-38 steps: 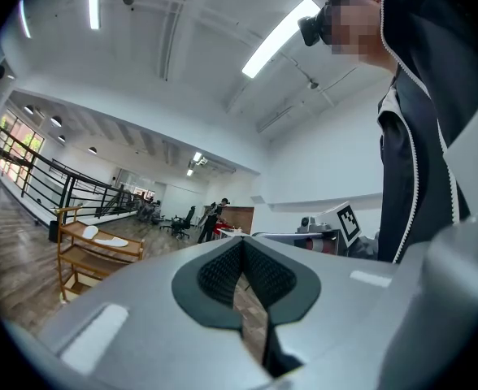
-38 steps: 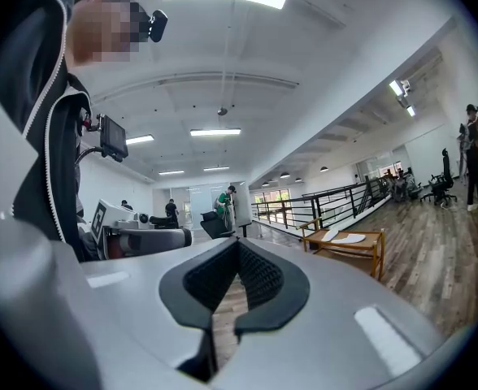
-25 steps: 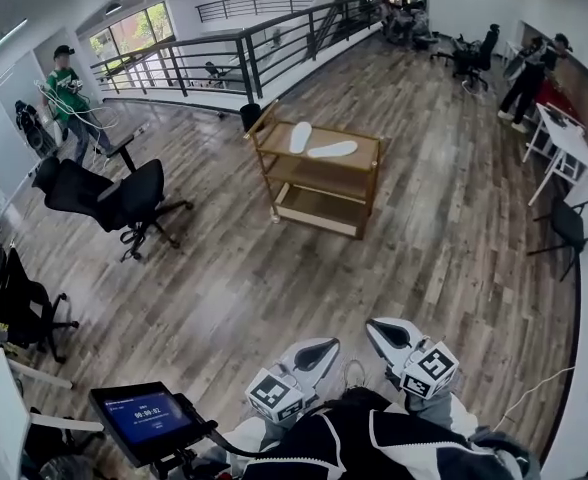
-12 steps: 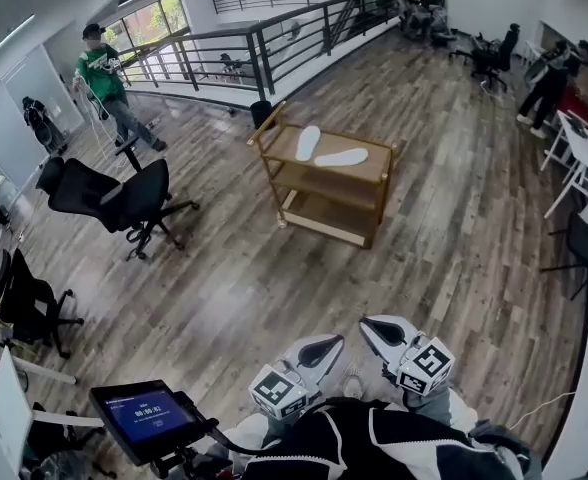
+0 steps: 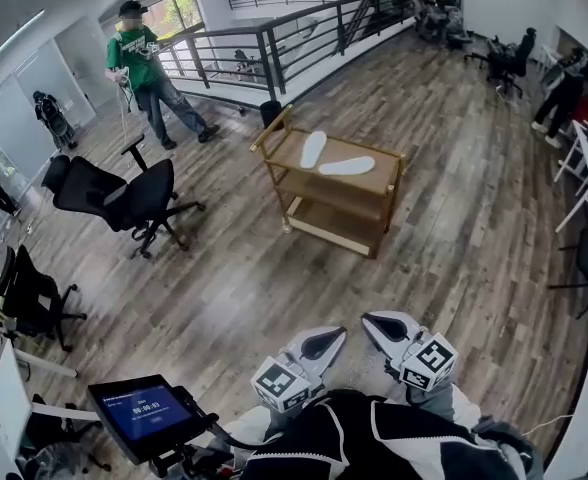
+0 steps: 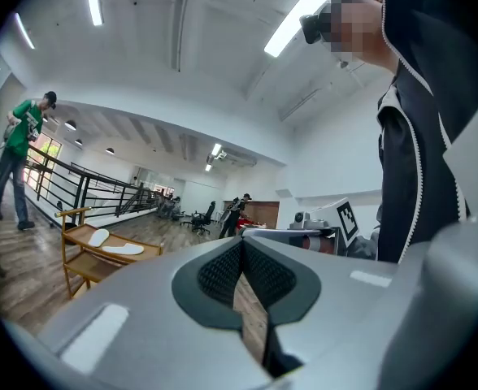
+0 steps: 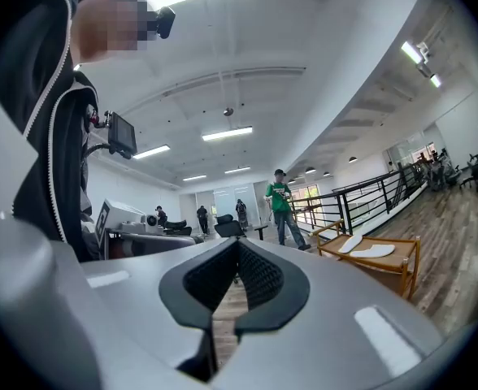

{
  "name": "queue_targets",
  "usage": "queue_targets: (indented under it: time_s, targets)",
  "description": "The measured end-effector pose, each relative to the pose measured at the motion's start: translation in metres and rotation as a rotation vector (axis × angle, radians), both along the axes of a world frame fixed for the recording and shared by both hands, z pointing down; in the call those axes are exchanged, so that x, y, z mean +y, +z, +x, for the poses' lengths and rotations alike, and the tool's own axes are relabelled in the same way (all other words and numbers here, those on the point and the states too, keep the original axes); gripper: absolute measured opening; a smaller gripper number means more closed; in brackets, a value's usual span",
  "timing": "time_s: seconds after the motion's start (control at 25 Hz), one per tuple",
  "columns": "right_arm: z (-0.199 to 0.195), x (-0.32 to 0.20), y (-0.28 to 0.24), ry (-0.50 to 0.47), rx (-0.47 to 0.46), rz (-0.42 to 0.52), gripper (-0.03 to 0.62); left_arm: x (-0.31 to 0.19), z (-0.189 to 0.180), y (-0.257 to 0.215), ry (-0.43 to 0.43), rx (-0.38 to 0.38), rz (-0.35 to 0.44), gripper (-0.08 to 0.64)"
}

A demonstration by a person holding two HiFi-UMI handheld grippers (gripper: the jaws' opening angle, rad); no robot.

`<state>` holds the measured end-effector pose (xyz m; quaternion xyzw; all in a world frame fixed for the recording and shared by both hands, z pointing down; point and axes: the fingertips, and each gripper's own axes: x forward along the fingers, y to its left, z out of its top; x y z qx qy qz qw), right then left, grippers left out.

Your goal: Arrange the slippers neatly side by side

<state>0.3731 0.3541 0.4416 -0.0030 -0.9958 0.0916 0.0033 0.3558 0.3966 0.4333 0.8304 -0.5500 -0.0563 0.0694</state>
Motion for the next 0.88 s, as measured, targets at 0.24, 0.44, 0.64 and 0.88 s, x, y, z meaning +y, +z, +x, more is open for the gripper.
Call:
queue_targets:
  time_s: [0.24, 0.44, 0.64, 0.88]
  targets:
    - [-0.009, -0.022, -0.001, -0.030, -0.005, -0.007, 0.006, -0.021, -0.010, -0.001, -0.035, 0.000, -0.002, 0.018]
    - [-0.019, -0.030, 0.000, -0.055, 0.002, -0.006, 0.006, -0.027, -0.020, -0.002, -0.068, -0.005, -0.003, 0.018]
    - [-0.031, -0.041, 0.001, -0.066, 0.002, -0.009, 0.006, -0.038, -0.032, 0.002, -0.080, -0.001, -0.005, 0.018]
    - [-0.060, -0.058, 0.003, -0.041, 0.015, -0.012, 0.006, -0.054, -0.064, 0.003, -0.063, 0.009, -0.004, 0.018]
